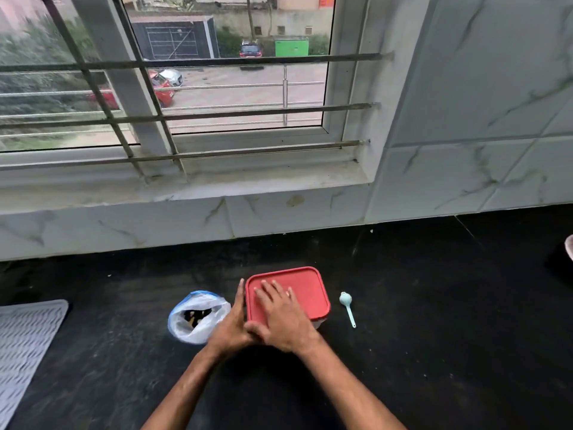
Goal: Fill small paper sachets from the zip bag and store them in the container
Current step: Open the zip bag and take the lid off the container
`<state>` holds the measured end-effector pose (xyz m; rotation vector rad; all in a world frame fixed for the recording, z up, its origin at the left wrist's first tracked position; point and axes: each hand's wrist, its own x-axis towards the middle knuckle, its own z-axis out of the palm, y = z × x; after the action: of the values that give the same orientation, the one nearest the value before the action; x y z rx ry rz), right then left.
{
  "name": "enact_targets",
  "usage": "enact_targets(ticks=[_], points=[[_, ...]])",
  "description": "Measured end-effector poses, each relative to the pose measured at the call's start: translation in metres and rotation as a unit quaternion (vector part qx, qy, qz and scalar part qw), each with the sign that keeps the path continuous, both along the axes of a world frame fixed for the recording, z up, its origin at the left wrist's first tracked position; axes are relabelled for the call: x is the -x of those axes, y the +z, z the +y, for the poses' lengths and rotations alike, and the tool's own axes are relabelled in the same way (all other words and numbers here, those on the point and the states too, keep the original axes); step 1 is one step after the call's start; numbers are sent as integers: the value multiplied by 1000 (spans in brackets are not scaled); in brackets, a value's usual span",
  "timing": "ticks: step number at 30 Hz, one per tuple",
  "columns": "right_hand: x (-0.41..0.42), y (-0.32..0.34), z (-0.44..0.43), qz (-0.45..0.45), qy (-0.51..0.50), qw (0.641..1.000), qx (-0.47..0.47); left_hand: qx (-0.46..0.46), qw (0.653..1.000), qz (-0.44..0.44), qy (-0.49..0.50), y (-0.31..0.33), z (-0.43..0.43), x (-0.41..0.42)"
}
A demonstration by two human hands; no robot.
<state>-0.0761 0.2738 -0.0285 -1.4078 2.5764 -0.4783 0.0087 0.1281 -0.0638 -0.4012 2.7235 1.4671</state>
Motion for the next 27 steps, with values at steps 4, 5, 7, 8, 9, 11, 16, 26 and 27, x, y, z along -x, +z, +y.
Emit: enact_targets(ticks=[4, 5, 7, 8, 9, 11, 16, 26, 27], points=[[-17, -26, -2, 68, -31, 997, -18, -16, 999, 39, -12, -2, -4, -3], [-17, -26, -2, 76, -39, 996, -15, -14, 999, 48, -18, -1, -4, -3], [-17, -25, -4, 98, -49, 994, -27, -2, 998, 62, -26, -2, -4, -3], [-19, -25, -7, 116, -52, 991, -41, 4, 998, 61, -31, -3, -6, -2], [-20, -26, -9, 131, -54, 989, -53, 4, 998, 57, -32, -5, -8, -2], [-25, -32, -12, 154, -54, 985, -48, 10, 998, 44, -33, -8, -12, -3], [-30, -32, -14, 206, -52, 975, -60, 48, 998, 15, -22, 5, -10, -4], [-14, 33, -12, 40, -180, 968, 170, 26, 999, 27, -1, 35, 0, -12], [-8, 45, -8, 27, -190, 960, 206, 22, 999, 23, -6, 36, 0, -11]])
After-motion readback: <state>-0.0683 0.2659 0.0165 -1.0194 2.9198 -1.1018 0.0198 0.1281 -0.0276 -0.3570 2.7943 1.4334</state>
